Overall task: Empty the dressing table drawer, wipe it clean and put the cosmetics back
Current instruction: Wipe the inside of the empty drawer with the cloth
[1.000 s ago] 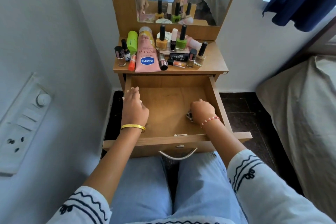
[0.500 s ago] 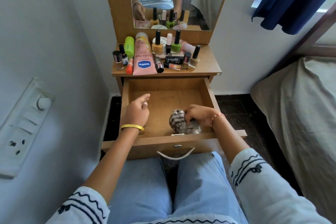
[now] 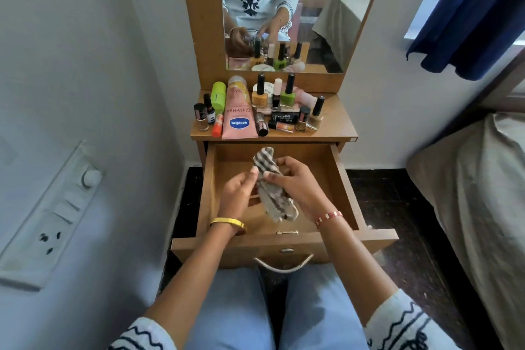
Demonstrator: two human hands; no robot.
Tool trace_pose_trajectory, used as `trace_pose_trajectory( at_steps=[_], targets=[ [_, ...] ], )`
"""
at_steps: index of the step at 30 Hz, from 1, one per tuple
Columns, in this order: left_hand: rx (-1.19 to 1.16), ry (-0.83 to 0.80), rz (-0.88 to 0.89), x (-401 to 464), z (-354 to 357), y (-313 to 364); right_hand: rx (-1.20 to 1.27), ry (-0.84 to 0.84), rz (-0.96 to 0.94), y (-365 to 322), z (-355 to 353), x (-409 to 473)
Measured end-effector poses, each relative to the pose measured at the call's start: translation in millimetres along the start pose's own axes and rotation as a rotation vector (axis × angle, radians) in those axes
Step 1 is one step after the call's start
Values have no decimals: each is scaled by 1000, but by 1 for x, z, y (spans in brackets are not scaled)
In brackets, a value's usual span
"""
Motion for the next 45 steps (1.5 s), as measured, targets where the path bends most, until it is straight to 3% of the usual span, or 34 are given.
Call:
trace_pose_trajectory(
  at_steps=[2,5,9,11,14,17,22,28,32,38,42,45],
  targets=[
    [-179,-53,-125,4,-4,-4,29,-34,-13,-2,5,-1],
    [-264,-64,-197,10,-10,-8,64,-150,0,-6,5,-4],
    [-379,-61,-253,9,-10,-8,-322,15,-157,-7,-2,2],
    [-394,-79,-274,9,-11,-9,-435,6,-144,-6,-2,5],
    [-469,-115,-284,9,-12,-10,-281,-146,-42,-4,-2,6],
    [-522,-105,-257,12,-14,-12,-354,-177,-76,-5,-4,5],
    [-316,143,-171,22,-24,-23,-484,-156,-106,-10,-15,8],
    [105,277,69,19,-22,-17,-340,-251,-91,-20,-29,7],
    [253,30,262,11,-16,-5,-583,-427,-154,-41,-33,8],
    [221,-268,206,3,-14,14,-767,-533,-205,-71,-33,13],
    [289,-367,107,3,-8,26,-830,-476,-278,-78,-31,19],
    [249,-347,34,5,-6,30,-854,-252,-318,-71,-35,26]
  ],
)
Point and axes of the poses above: each hand's wrist, its own x-axis towards the middle knuckle, its own z-axis out of the palm, y = z × x, the point moved 2 cm from there along x, towards the middle knuckle, and after that the axes turned 5 degrees about -z, right-handed, at the moved point
